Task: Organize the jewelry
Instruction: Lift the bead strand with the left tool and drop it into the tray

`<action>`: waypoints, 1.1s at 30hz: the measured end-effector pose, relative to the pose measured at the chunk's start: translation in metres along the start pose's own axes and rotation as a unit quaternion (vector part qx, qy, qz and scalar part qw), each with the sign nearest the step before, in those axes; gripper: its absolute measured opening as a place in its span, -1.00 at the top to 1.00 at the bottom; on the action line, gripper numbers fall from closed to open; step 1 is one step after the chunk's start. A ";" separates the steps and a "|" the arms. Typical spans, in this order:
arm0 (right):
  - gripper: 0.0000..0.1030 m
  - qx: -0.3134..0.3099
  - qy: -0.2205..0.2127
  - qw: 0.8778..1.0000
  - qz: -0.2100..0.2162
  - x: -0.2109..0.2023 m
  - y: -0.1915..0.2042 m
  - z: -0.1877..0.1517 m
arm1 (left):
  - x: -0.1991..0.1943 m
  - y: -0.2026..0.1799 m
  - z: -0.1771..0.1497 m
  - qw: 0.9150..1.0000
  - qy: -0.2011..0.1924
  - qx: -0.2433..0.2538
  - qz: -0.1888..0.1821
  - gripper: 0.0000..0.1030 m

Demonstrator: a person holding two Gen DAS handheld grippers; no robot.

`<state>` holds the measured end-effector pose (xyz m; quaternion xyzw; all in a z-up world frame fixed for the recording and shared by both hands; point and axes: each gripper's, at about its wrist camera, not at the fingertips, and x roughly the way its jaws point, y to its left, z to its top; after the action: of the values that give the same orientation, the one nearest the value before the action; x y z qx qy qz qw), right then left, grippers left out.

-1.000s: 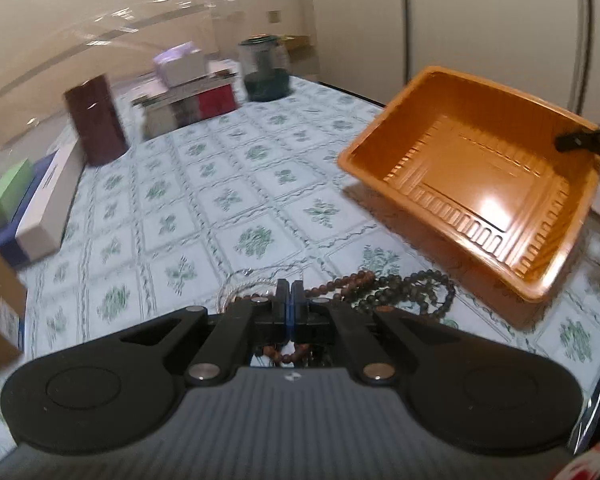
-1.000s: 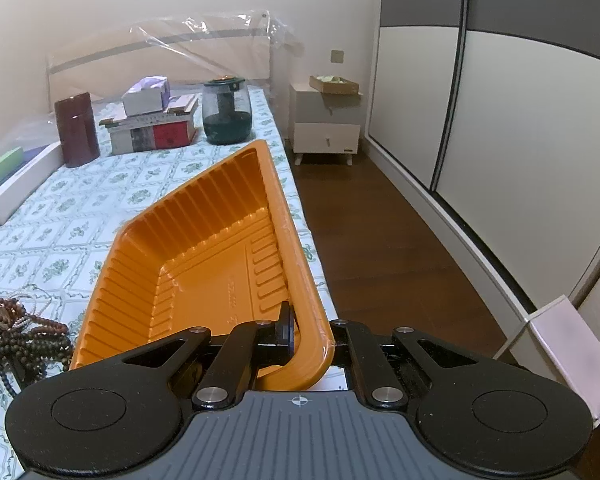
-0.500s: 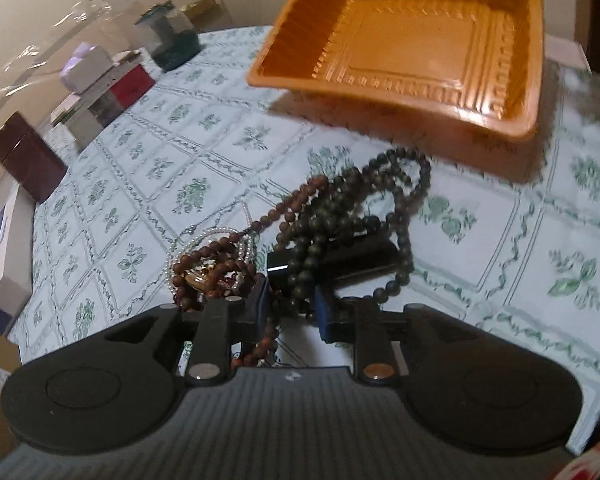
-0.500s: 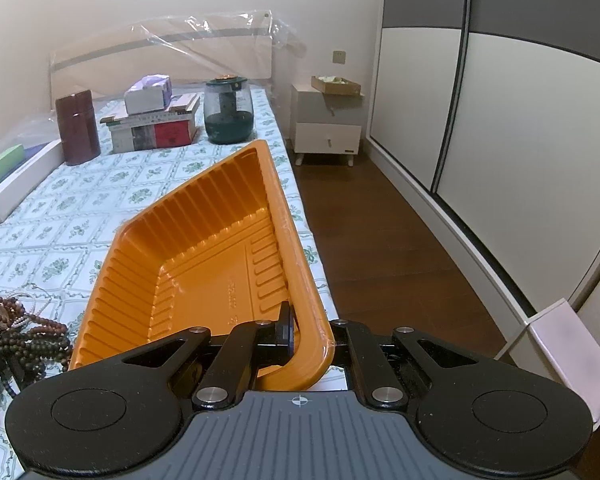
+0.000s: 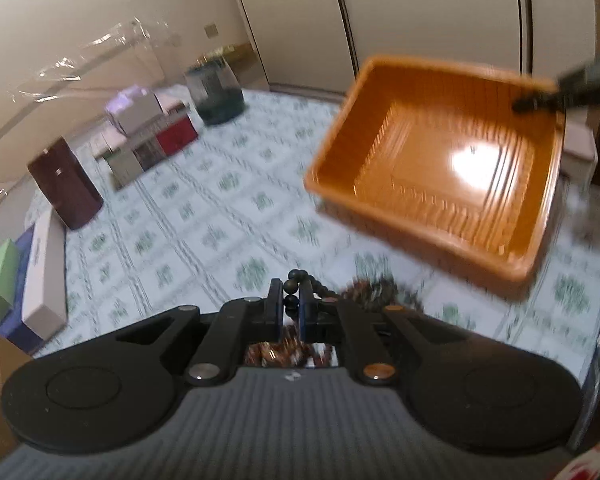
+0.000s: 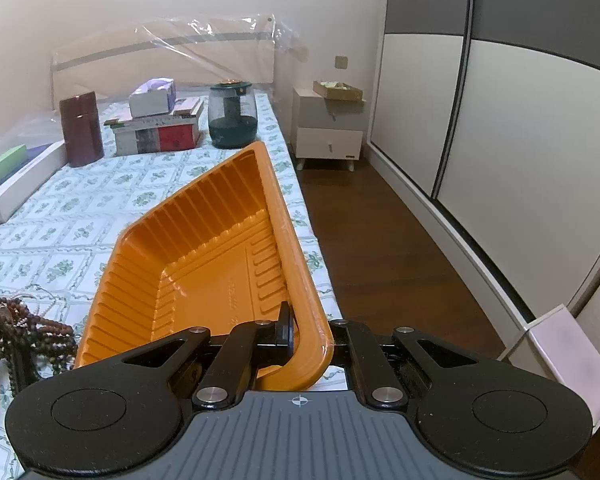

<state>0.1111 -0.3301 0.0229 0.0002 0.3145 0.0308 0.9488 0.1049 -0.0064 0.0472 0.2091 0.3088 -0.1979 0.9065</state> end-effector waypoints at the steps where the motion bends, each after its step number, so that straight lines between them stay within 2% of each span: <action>1: 0.88 0.000 -0.001 1.000 0.000 0.000 0.000 0.000 | -0.006 0.004 0.006 1.000 -0.008 -0.005 -0.003 0.88; 8: 0.87 -0.001 -0.006 1.000 0.002 -0.002 -0.002 0.003 | -0.046 0.021 0.049 0.998 -0.065 -0.022 -0.013 0.88; 16: 0.86 -0.005 -0.014 1.000 0.004 -0.008 0.001 0.006 | -0.090 0.031 0.100 0.991 -0.130 -0.023 -0.016 0.88; 29: 0.85 -0.005 -0.021 1.000 0.005 -0.015 0.003 0.008 | -0.135 0.041 0.173 0.980 -0.197 -0.007 -0.007 0.88; 33: 0.84 -0.004 -0.022 1.000 0.004 -0.015 0.003 0.008 | -0.146 0.041 0.197 0.976 -0.217 -0.006 -0.018 0.88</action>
<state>0.1039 -0.3276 0.0385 -0.0012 0.2939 0.0360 0.9552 0.1124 -0.0373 0.2938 0.1497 0.1095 -0.2528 0.9496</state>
